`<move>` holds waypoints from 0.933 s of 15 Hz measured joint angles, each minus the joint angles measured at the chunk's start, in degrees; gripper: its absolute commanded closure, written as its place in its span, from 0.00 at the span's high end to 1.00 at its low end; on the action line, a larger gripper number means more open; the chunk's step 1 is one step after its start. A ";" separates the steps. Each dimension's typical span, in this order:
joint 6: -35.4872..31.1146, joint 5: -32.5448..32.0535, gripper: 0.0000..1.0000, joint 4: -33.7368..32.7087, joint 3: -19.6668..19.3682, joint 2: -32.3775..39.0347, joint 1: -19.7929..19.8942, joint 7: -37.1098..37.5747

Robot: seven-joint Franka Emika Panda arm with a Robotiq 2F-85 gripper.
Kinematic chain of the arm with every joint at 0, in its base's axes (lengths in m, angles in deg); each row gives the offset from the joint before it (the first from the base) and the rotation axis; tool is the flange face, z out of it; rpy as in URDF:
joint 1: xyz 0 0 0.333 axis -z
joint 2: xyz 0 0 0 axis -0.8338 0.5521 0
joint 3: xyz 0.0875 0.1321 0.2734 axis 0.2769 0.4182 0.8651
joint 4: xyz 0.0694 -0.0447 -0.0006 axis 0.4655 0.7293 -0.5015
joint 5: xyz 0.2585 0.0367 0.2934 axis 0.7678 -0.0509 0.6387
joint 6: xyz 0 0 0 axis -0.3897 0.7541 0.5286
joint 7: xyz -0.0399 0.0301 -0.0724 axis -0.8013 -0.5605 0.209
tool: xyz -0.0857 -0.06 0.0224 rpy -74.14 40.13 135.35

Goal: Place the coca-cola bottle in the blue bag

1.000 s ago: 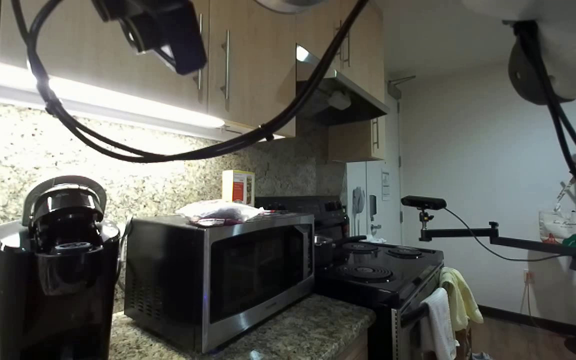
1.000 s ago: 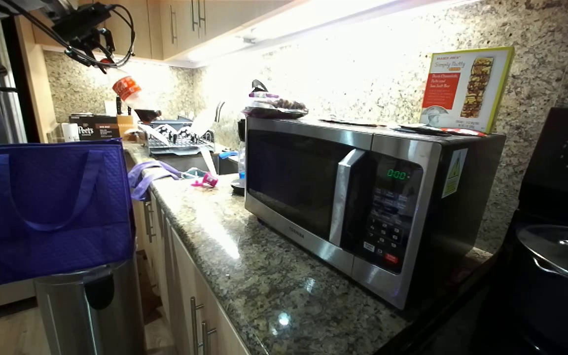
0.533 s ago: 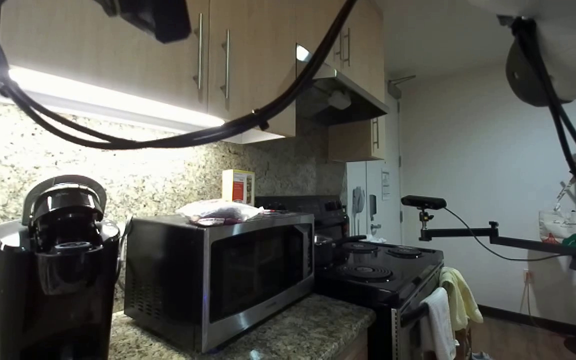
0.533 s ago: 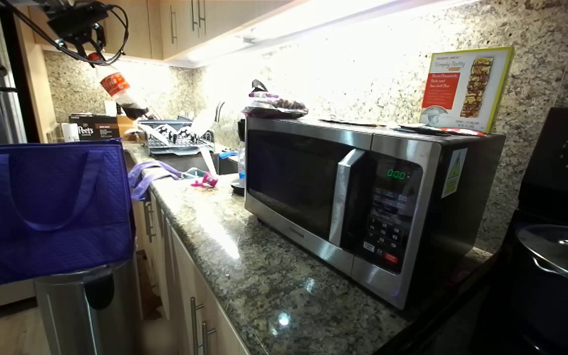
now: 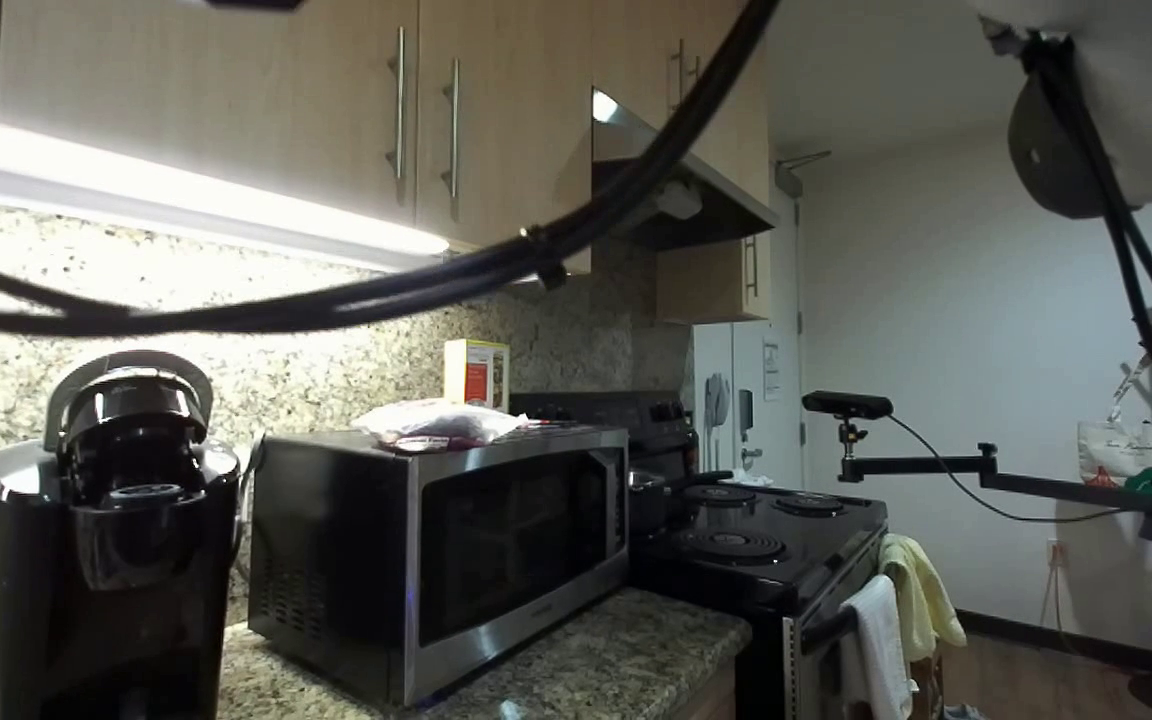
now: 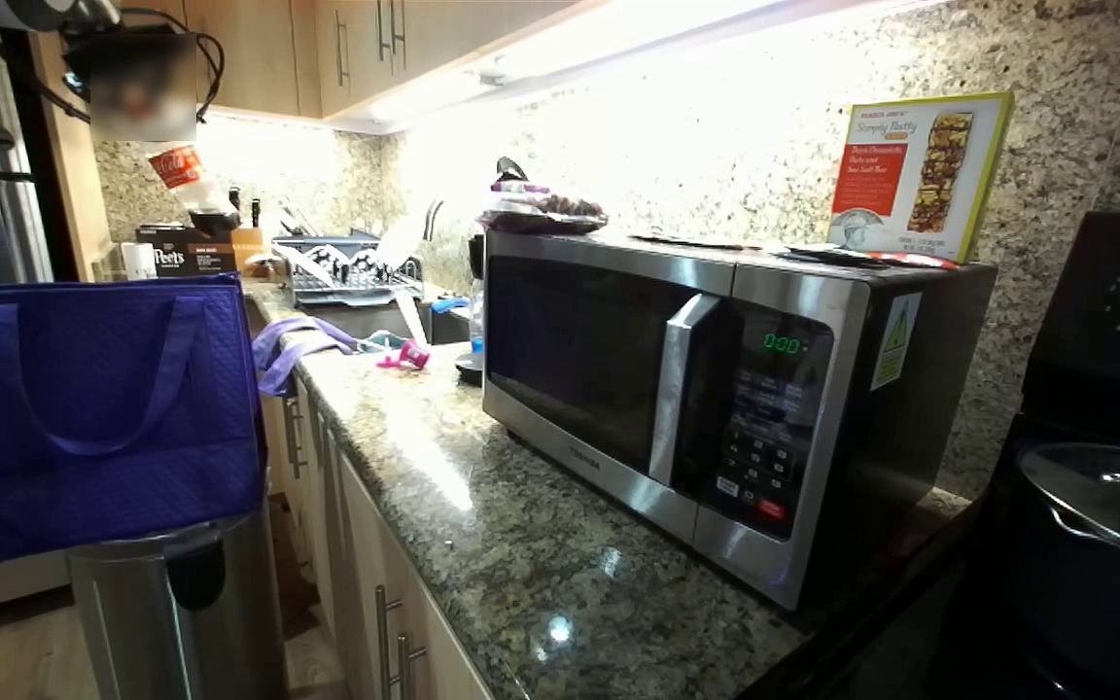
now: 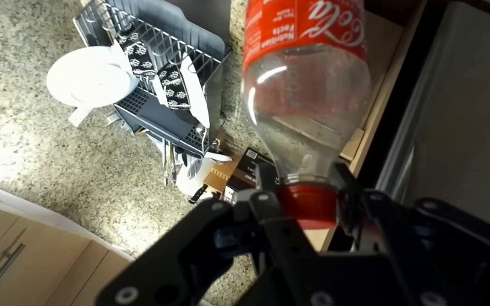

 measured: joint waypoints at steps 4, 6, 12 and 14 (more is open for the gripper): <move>-5.10 4.89 0.15 5.21 1.25 1.05 0.28 -0.32; -8.40 5.41 0.15 8.19 1.18 0.68 0.16 1.10; -13.95 -4.45 0.15 15.97 -4.34 -6.16 -5.10 18.05; -13.95 -10.04 0.15 17.97 -7.07 -9.37 -7.51 25.47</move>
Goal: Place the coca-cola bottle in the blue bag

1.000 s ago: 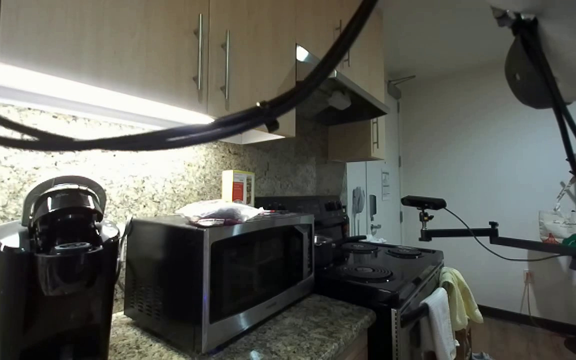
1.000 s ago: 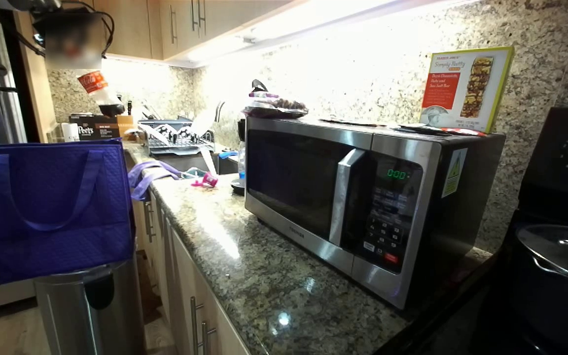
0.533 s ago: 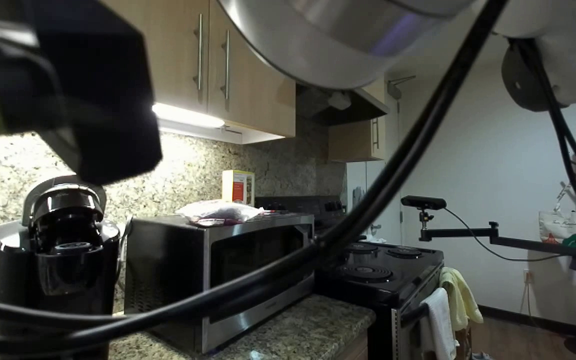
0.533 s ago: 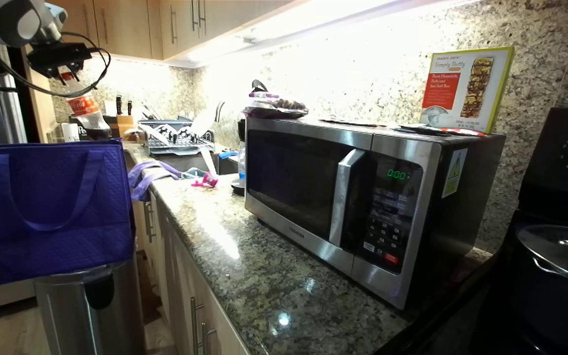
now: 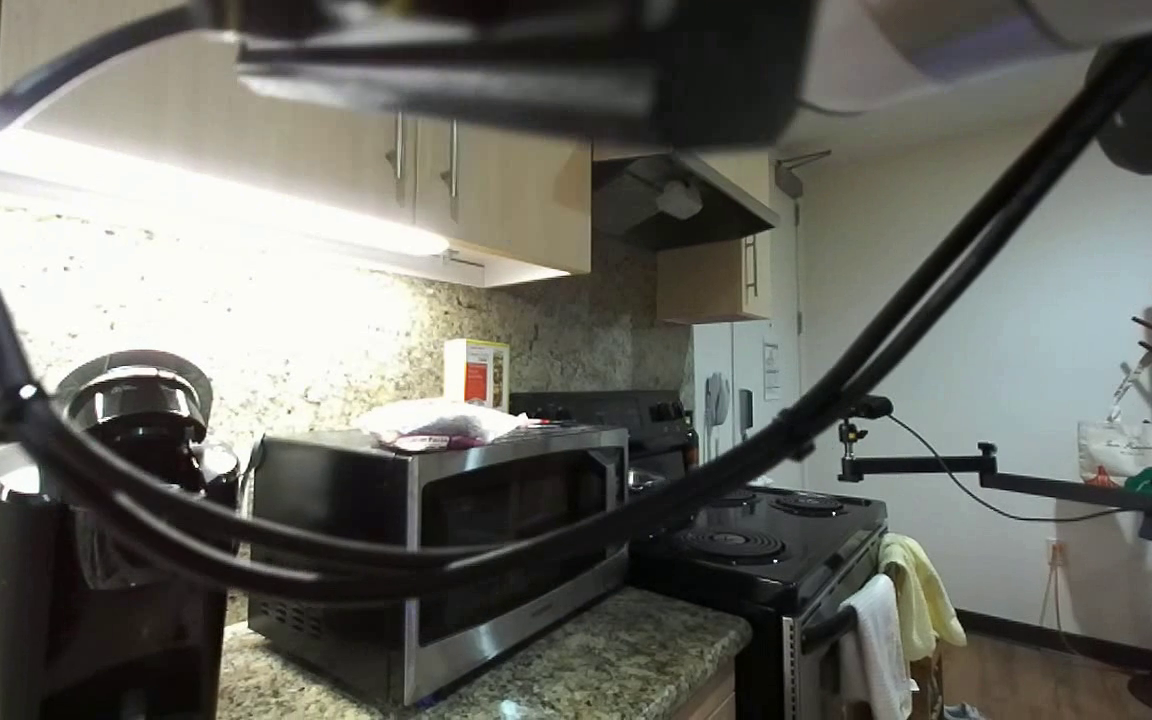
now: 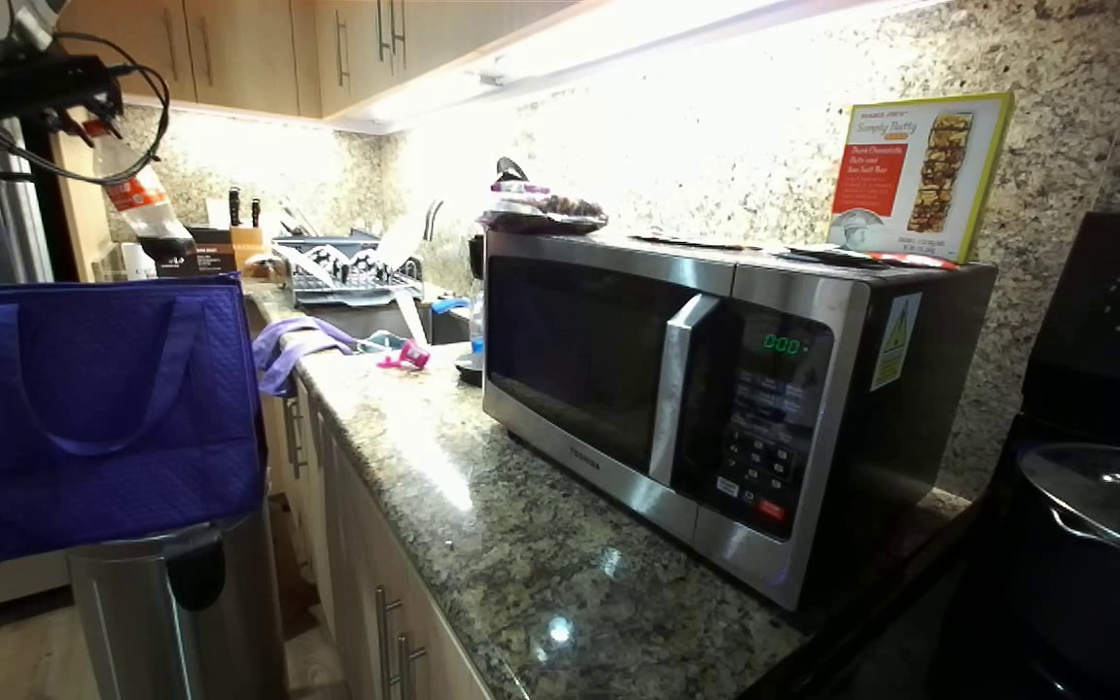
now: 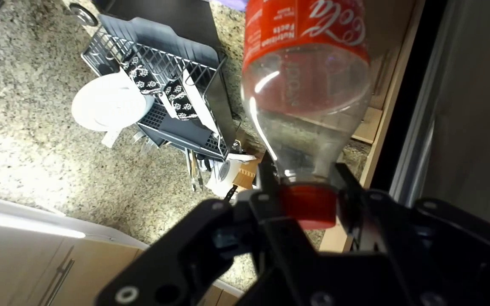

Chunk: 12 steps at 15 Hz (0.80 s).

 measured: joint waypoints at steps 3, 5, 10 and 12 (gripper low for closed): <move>0.01 -5.48 0.15 2.85 -1.68 -4.01 -1.15 7.89; -0.11 -6.10 0.15 4.85 -1.94 -6.03 -1.16 10.02; -4.75 -5.83 0.15 10.83 -2.94 -9.31 -1.13 13.57; -7.33 -5.77 0.15 13.36 -3.56 -10.36 -1.13 14.28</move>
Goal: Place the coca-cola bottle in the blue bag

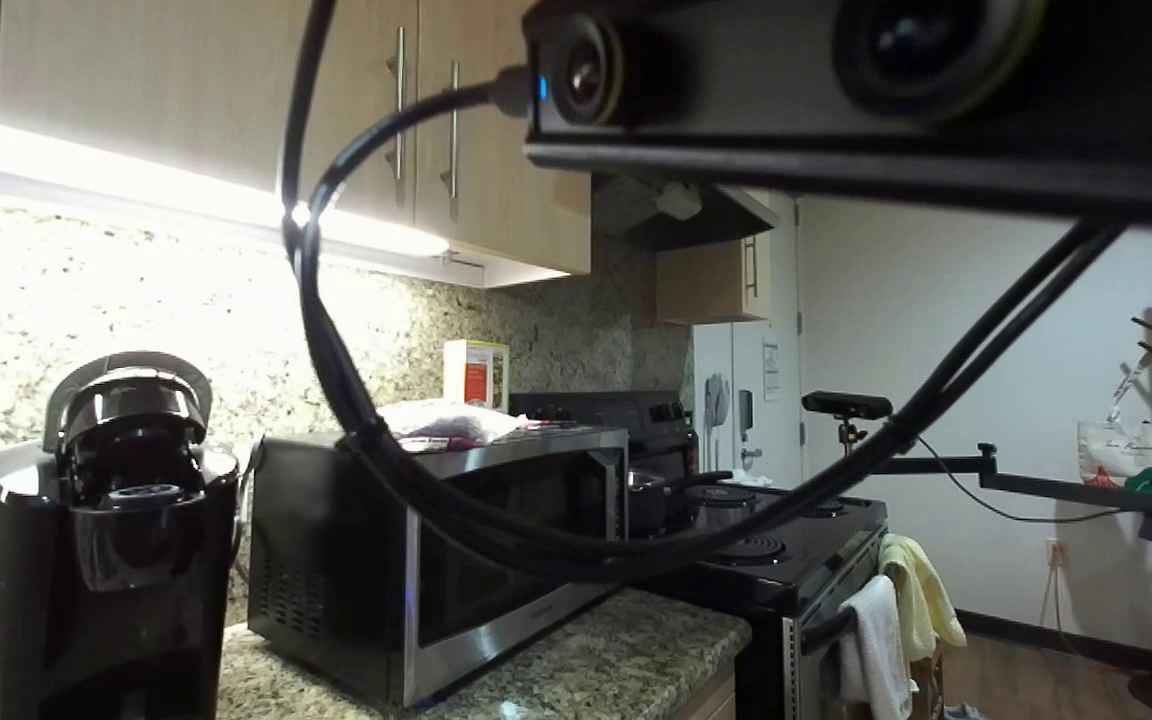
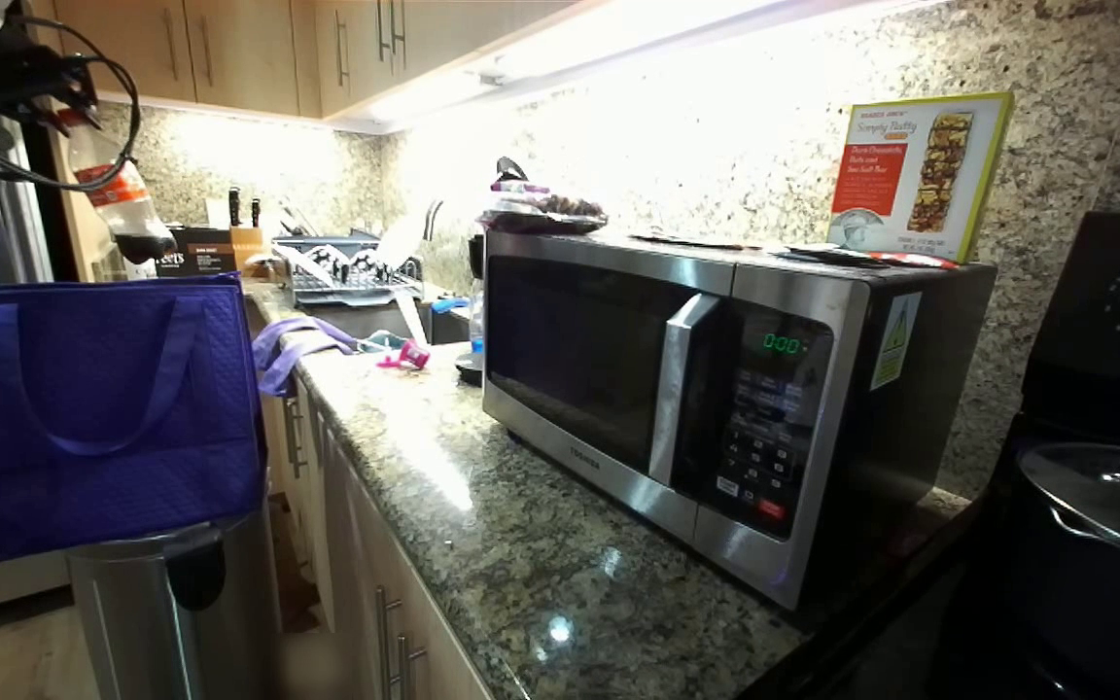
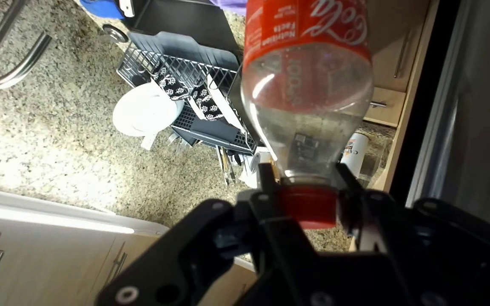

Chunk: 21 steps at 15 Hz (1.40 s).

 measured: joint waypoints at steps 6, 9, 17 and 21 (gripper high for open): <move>-10.73 0.65 0.15 9.03 -1.36 -4.47 1.59 2.72; -16.98 0.84 0.15 13.29 -3.05 -5.47 1.48 2.79; -22.40 -12.05 0.15 14.27 -19.36 -3.78 -11.62 12.86; -22.39 -18.54 0.15 12.98 -30.37 -4.87 -22.18 18.71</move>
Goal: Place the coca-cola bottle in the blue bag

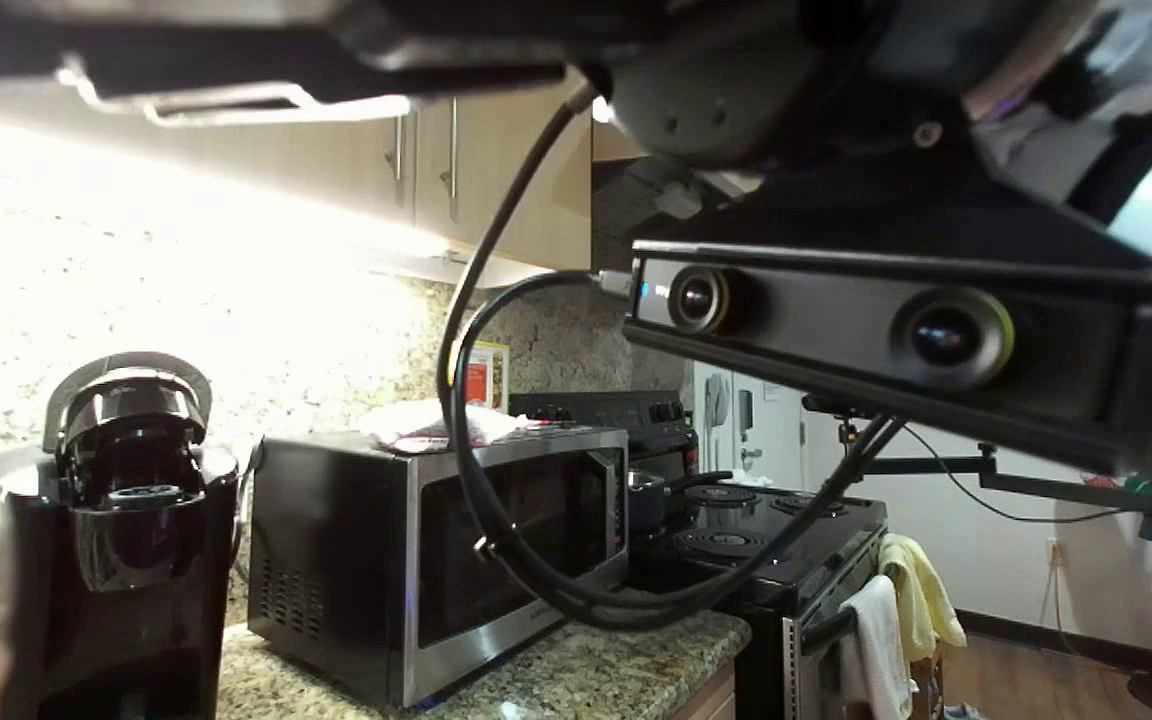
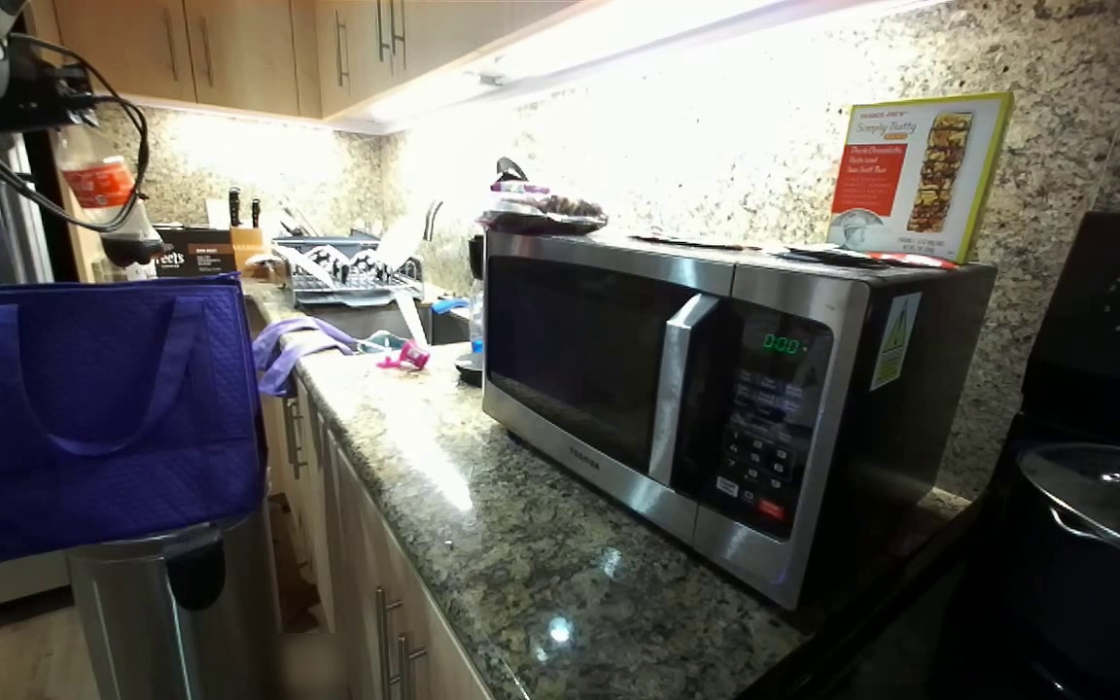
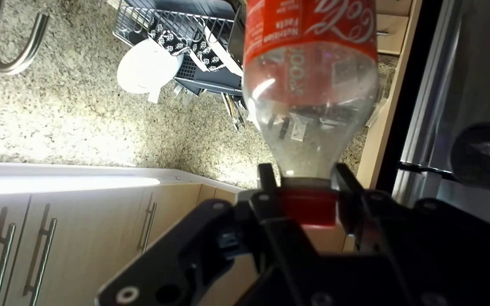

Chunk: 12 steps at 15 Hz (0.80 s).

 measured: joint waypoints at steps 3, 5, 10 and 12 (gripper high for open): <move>0.36 -9.01 0.36 0.52 -10.81 -1.49 -9.60 0.76; 0.39 -12.34 0.36 2.00 -15.14 -1.53 -12.53 0.88; 0.40 -12.91 0.15 2.38 -16.24 -1.49 -13.58 0.96; 0.40 -13.83 0.15 2.46 -20.37 -1.91 -18.50 2.83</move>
